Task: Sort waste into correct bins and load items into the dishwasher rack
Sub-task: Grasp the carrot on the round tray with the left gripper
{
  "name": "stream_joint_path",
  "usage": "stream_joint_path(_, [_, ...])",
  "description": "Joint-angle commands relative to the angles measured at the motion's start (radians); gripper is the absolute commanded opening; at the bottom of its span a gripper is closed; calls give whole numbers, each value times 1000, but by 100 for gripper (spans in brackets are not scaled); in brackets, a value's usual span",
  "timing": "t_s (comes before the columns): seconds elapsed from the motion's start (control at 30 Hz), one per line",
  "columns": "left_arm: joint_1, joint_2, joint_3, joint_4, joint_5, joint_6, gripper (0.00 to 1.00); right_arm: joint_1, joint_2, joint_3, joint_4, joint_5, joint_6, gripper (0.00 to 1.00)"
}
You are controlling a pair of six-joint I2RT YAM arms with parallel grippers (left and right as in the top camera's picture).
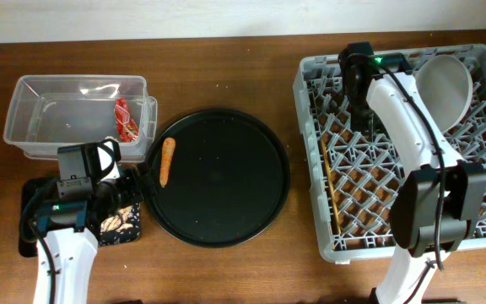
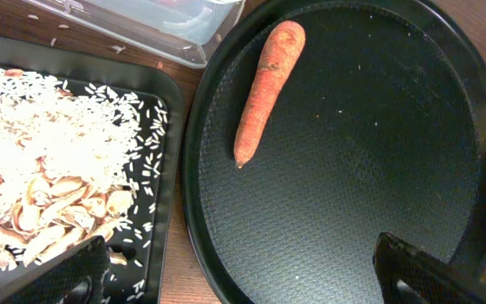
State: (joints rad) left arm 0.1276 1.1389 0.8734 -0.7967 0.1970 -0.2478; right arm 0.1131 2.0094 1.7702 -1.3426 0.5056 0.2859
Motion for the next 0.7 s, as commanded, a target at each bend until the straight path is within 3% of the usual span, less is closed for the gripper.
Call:
stream_joint_path(0.0, [5,2,-2,2,-11,2,99,5,-84,18,-22,-130,8,35])
stream_joint_path(0.03, [5,2,-2,3,-11,2,99,5,-116,29,-27,-147,7,44])
stream_joint_path(0.07, [5,2,-2,3,-11,2,99,4,-154,35,-24,-185,7,62])
stream_joint_path(0.1, [4,2,-2,16,-10,2,99,2,-181,36,-18,-236,7,86])
stream_joint_path(0.13, [1,2,-2,38,-10,11,97,2,-203,36,-17,-307,-34,94])
stream_joint_path(0.2, [-50,2,-1,104,-10,52,95,-9,-222,36,-27,-481,-147,98])
stream_joint_path(0.3, [-200,50,27,187,-43,117,96,-97,-229,36,-31,-565,-104,99])
stream_joint_path(0.4, [-346,252,148,211,-216,187,99,-272,-236,35,-80,-634,-105,99])
stream_joint_path(0.6, [-346,625,254,283,-273,186,99,-350,-236,35,-103,-629,-106,99])
stream_joint_path(0.67, [-346,668,254,283,-273,186,99,-350,-236,35,-104,-630,-106,99])
